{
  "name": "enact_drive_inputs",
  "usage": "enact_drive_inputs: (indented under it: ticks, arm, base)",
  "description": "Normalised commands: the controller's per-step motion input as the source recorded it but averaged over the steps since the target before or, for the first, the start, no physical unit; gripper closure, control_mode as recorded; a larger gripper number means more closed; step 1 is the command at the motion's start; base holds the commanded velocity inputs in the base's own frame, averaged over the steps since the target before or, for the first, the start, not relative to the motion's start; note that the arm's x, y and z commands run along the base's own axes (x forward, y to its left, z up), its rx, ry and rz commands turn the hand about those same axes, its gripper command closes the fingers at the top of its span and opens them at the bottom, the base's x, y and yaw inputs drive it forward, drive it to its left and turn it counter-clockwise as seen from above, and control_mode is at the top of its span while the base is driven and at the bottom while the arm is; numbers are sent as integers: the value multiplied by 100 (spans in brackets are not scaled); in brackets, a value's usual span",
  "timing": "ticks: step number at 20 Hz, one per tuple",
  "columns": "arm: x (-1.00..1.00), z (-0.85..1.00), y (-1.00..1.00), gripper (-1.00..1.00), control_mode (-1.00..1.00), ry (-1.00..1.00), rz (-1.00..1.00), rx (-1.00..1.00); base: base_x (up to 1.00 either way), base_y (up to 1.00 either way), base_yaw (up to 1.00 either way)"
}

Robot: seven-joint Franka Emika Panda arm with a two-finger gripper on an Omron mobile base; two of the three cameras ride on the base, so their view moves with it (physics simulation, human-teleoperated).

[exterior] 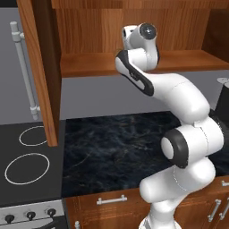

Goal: Organize the utensils by type. Pick up the wooden spoons from the counter and place them in the open cabinet. Then pick up the metallic utensils from the counter and place them in the open drawer.

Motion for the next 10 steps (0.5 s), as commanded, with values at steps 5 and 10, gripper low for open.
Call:
enact_drive_inputs:
  ticks: [5,10]
  arm:
    - [35,2,0,100,-100,0,0,0]
    - [31,-31,0,100,-100,0,0,-1]
  base:
    - [0,0,0]
    - [0,0,0]
